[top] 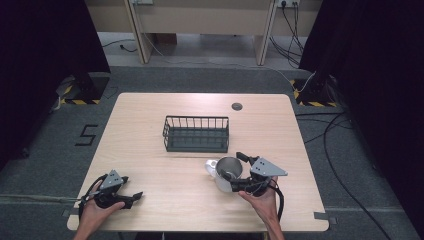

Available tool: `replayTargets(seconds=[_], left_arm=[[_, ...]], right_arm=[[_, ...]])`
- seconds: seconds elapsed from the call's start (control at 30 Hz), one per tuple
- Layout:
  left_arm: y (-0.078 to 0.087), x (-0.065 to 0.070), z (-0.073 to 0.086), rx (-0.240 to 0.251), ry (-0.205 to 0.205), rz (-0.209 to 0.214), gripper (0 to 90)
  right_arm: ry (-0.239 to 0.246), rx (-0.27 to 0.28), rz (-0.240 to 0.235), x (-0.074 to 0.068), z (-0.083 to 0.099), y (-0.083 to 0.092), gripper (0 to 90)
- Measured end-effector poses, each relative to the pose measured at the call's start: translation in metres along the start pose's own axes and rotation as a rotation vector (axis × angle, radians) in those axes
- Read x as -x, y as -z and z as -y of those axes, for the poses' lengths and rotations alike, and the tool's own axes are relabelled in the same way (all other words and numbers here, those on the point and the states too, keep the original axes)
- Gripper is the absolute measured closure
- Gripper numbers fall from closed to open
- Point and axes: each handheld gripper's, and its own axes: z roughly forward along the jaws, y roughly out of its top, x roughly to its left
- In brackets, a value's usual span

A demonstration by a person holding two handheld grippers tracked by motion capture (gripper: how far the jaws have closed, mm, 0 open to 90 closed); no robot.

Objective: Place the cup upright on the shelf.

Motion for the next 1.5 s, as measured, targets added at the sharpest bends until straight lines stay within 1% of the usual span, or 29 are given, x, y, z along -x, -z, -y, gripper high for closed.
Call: replayTargets(seconds=[0.03,0.07,0.13,0.17,0.23,0.27,0.33,0.37,0.47,0.5,0.63,0.67,0.7,0.73,0.8,0.83,0.9,1.0,1.07,1.17,1.27,1.3,1.37,1.4,1.5], left_arm=[[0.0,0.0,0.0,0.0,0.0,0.0,14.3],[0.0,0.0,0.0,0.0,0.0,0.0,14.3],[0.0,0.0,0.0,0.0,0.0,-0.001,14.3],[0.0,0.0,0.0,0.001,0.001,0.0,14.3],[0.0,0.0,0.0,0.001,0.0,0.001,14.4],[0.0,0.0,0.0,0.001,0.0,0.001,14.3],[0.0,0.0,0.0,0.001,0.0,0.001,14.3],[0.0,0.0,0.0,0.001,0.0,0.002,14.3],[0.0,0.0,0.0,0.001,-0.001,0.002,14.3],[0.0,0.0,0.0,0.001,-0.001,0.002,14.3],[0.0,0.0,0.0,0.001,-0.001,0.002,14.4],[0.0,0.0,0.0,0.001,-0.001,0.002,14.4],[0.0,0.0,0.0,0.001,-0.001,0.002,14.4],[0.0,0.0,0.0,0.001,-0.001,0.002,14.4],[0.0,0.0,0.0,0.001,-0.001,0.002,14.4],[0.0,0.0,0.0,0.001,-0.001,0.002,14.3],[0.0,0.0,0.0,0.001,-0.001,0.002,14.4],[0.0,0.0,0.0,0.001,-0.001,0.002,14.3],[0.0,0.0,0.0,0.001,-0.001,0.003,14.4],[0.0,0.0,0.0,0.001,-0.001,0.002,14.4],[0.0,0.0,0.0,0.001,-0.002,0.003,14.4],[0.0,0.0,0.0,0.001,-0.001,0.003,14.4],[0.0,0.0,0.0,0.001,-0.002,0.003,14.4],[0.0,0.0,0.0,0.001,-0.002,0.003,14.4],[0.0,0.0,0.0,0.001,-0.001,0.003,14.4]], right_arm=[[0.005,-0.004,0.017,-0.003,0.0,0.001,11.3],[0.013,-0.003,0.021,-0.005,0.001,0.002,12.1],[0.014,-0.025,0.041,-0.009,0.003,0.002,15.5],[0.013,-0.023,0.046,-0.01,0.004,0.001,14.5],[-0.003,-0.008,0.049,-0.012,0.005,0.003,14.8],[0.002,0.008,0.057,-0.013,0.004,0.005,14.9],[0.011,0.02,0.082,-0.016,0.0,0.011,14.8],[0.006,0.023,0.091,-0.018,-0.001,0.014,14.8],[-0.02,0.001,0.135,-0.023,-0.001,0.022,14.8],[-0.02,-0.016,0.15,-0.024,0.0,0.023,14.8],[-0.036,-0.029,0.193,-0.027,0.007,0.026,14.8],[-0.041,-0.032,0.189,-0.029,0.009,0.026,14.8],[-0.04,-0.035,0.176,-0.03,0.011,0.025,14.8],[-0.03,-0.041,0.17,-0.032,0.012,0.025,14.8],[-0.024,-0.043,0.171,-0.033,0.014,0.024,14.6],[-0.023,-0.047,0.172,-0.034,0.017,0.02,11.3],[-0.017,-0.047,0.17,-0.033,0.018,0.018,10.2],[-0.01,-0.033,0.183,-0.03,0.02,0.011,9.3],[-0.001,-0.024,0.173,-0.028,0.019,0.006,7.0],[0.003,-0.033,0.16,-0.024,0.02,-0.002,4.2],[-0.008,-0.025,0.151,-0.021,0.022,-0.008,0.6],[-0.005,-0.018,0.145,-0.019,0.023,-0.01,1.1],[-0.017,-0.011,0.132,-0.018,0.023,-0.012,2.1],[-0.014,-0.01,0.129,-0.017,0.023,-0.014,2.2],[-0.024,-0.007,0.124,-0.016,0.025,-0.017,3.2]])
